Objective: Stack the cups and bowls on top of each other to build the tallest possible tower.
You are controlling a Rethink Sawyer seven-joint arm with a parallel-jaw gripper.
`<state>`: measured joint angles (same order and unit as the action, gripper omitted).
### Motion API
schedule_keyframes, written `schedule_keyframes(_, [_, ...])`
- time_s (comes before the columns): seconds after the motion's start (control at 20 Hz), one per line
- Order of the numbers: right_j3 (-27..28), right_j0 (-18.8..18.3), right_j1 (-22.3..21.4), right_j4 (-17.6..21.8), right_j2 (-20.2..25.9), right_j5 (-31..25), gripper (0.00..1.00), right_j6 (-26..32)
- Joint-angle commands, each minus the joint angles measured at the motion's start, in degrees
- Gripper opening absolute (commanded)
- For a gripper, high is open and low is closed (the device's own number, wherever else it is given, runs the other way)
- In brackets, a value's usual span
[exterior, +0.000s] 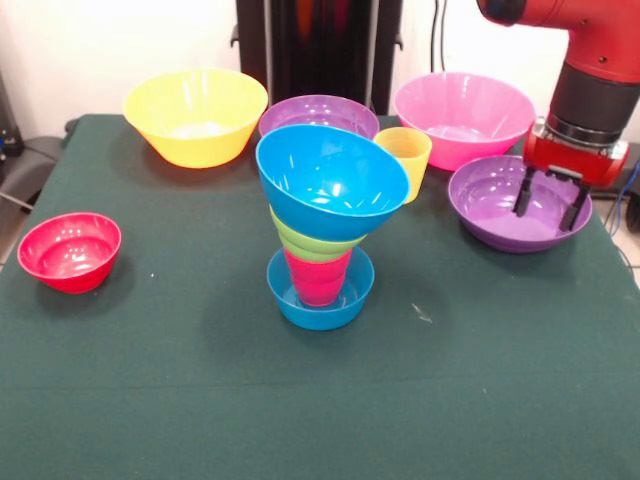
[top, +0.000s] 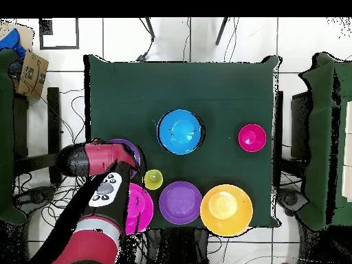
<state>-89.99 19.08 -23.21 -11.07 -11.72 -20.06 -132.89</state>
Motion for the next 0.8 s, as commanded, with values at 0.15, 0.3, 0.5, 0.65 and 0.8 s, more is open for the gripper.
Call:
schedule_keyframes(0.15, [1.3,-2.3,-3.9,7.3,4.1,-11.3,1.0,6.5])
schedule_keyframes(0.3, [2.0,-3.2,-5.2,7.7,4.5,-14.1,1.0,5.9])
schedule_keyframes(0.5, [2.3,-5.0,-6.9,7.3,7.0,-16.6,1.0,5.8])
schedule_keyframes(0.65, [3.9,-5.7,-7.1,7.1,8.4,-19.1,1.0,6.0])
schedule_keyframes(0.8, [5.4,-5.1,-7.2,7.3,8.6,-20.3,1.0,5.0])
